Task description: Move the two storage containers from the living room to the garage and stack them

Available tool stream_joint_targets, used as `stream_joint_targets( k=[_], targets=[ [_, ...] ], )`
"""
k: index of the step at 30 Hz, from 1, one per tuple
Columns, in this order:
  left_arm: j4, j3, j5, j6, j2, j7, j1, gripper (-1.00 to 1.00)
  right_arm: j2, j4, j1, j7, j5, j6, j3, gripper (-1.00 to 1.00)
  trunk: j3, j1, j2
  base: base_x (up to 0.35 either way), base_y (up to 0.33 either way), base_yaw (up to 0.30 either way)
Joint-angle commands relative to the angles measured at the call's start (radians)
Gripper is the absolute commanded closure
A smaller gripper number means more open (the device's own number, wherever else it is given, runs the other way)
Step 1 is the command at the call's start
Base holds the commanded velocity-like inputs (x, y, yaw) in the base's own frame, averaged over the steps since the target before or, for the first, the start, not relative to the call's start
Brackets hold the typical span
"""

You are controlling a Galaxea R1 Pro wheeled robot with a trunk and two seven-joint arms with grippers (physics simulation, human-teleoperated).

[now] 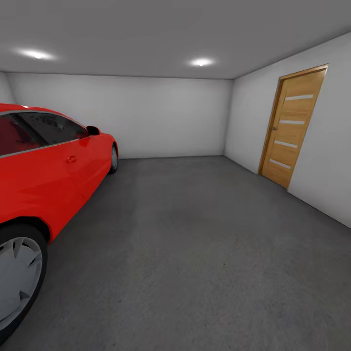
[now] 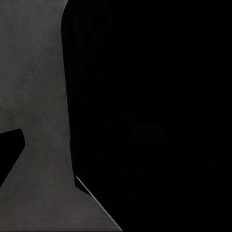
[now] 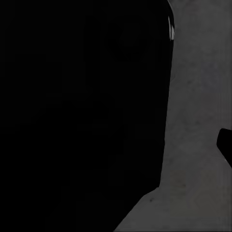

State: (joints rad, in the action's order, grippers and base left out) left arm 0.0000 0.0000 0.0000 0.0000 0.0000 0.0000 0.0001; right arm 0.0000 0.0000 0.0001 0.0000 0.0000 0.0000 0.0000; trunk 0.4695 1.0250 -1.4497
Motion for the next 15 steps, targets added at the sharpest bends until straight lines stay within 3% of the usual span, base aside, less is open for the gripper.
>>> stream_joint_targets(
  k=[1,9,15],
  targets=[
    [0.006,0.002,-0.003,-0.002,-0.006,0.000,0.006,-1.00,0.006,-0.004,-0.006,0.004,0.002,0.005,0.004,-1.00,0.000,0.000,0.000,0.000,0.000,0.000],
    [0.002,0.001,-0.004,-0.018,-0.051,0.000,0.019,-1.00,0.051,-0.006,-0.052,0.005,0.002,0.001,0.002,-1.00,0.000,0.000,0.000,0.000,0.000,0.000],
    [0.002,0.003,-0.001,-0.028,-0.077,0.000,0.020,-1.00,0.052,-0.006,-0.086,0.005,0.002,0.000,0.001,-1.00,0.000,0.000,0.000,0.000,0.000,0.000]
  ],
)
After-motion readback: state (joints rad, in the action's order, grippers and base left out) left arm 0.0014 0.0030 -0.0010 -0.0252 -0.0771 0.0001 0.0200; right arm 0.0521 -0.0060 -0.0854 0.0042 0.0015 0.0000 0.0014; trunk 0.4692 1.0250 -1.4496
